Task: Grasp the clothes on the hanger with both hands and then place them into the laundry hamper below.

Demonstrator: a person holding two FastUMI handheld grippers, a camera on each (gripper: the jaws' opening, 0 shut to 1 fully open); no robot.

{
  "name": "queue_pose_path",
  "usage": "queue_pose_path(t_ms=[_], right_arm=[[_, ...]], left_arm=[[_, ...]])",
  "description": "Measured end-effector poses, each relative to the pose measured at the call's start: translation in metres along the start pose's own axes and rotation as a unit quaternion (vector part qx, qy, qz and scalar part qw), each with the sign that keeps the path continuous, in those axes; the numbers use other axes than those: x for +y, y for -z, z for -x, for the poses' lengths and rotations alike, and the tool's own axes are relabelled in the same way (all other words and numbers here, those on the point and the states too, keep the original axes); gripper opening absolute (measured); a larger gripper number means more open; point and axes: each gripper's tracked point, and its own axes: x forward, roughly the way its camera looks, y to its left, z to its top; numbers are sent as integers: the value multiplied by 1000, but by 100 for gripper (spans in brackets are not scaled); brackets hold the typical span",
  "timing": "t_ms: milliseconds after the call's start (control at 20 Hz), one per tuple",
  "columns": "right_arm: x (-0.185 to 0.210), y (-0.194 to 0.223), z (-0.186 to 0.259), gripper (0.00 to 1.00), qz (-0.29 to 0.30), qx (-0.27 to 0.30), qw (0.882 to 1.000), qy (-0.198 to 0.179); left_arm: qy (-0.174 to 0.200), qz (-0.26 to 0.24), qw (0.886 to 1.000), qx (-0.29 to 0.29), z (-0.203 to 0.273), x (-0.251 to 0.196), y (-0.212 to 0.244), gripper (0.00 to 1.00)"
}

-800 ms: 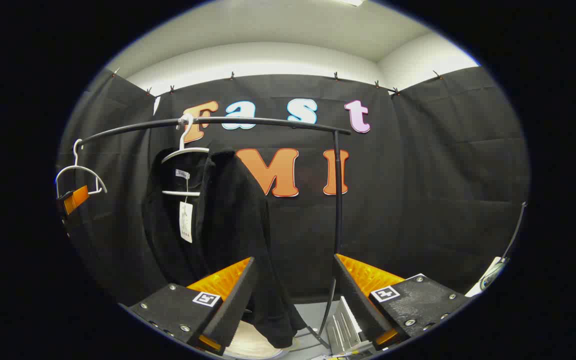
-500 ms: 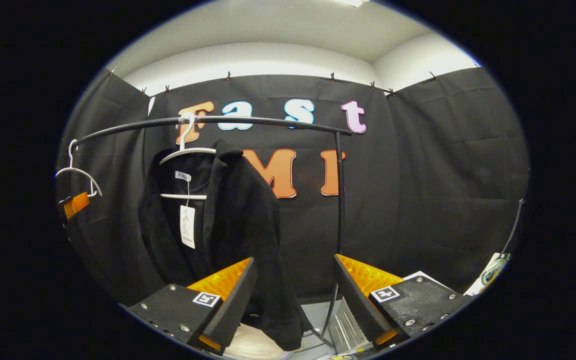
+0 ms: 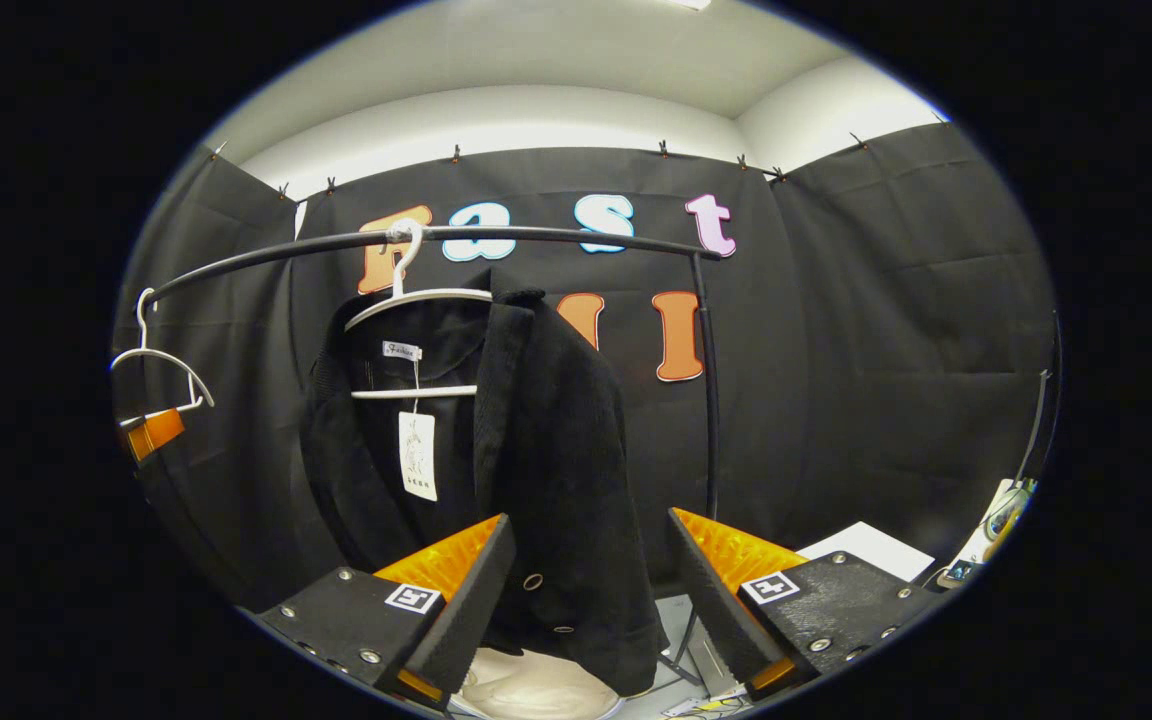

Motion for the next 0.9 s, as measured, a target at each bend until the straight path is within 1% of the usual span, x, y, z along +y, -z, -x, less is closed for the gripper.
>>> queue_pose_path(t_ms=[250, 400, 600, 800, 900], right_arm=[[2, -10, -6, 94, 5, -7, 1000, -3], [9, -4, -17, 94, -6, 2, 1000, -8], [22, 5, -35, 94, -15, 15, 1000, -12], [44, 11, -47, 94, -11, 20, 999, -28], [45, 14, -55, 94, 3, 19, 1000, -22]], left_arm=[[17, -2, 1000, 8, -10, -8, 6, 96], [26, 4, 1000, 16, -19, -17, 14, 96], [37, -5, 999, 20, -27, -28, 18, 96], [37, -7, 999, 19, -32, -28, 20, 97], [35, -5, 999, 19, -32, -26, 20, 96]])
